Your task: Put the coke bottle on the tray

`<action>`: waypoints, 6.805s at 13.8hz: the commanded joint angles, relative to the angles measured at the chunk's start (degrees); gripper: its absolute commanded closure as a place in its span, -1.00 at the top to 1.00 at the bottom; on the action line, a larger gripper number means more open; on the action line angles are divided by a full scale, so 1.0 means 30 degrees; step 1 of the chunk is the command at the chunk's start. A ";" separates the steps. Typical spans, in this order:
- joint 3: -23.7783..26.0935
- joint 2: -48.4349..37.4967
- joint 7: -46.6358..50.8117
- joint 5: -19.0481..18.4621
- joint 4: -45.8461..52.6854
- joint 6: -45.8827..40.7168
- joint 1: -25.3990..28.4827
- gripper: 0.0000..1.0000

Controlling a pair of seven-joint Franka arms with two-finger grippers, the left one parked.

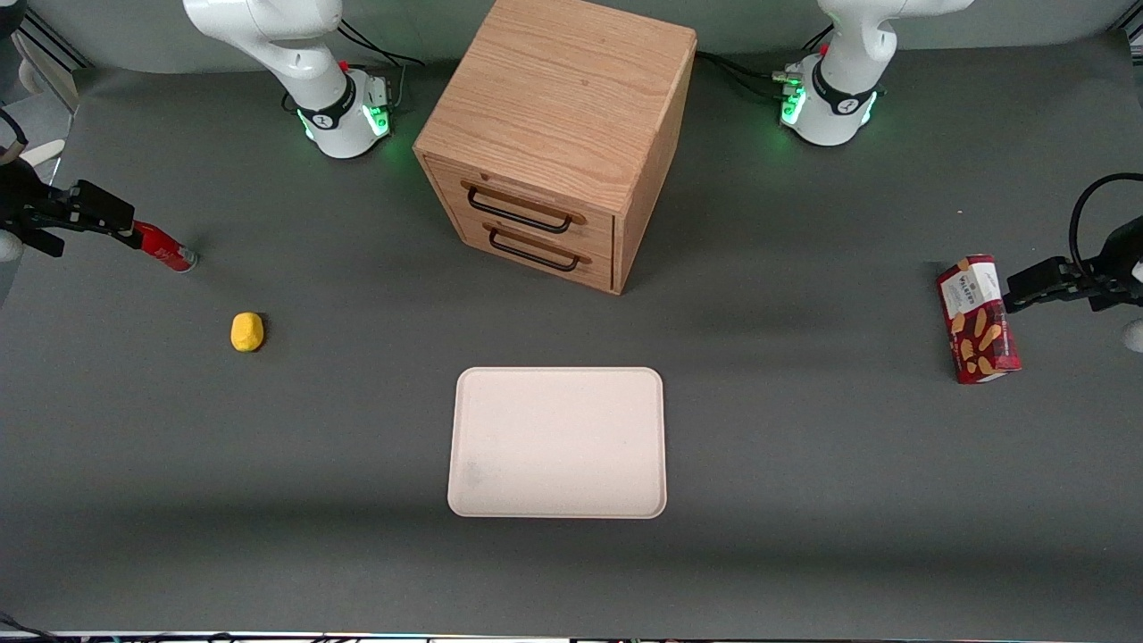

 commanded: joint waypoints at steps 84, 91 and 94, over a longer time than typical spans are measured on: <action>-1.6479 -0.4173 -1.4048 -0.5559 -1.8633 1.6599 0.1847 -0.06; -1.6450 -0.4114 -1.4077 -0.5560 -1.8604 1.6481 0.1876 -0.98; -1.6421 -0.4172 -1.4457 -0.5560 -1.8458 1.6394 0.1876 -1.00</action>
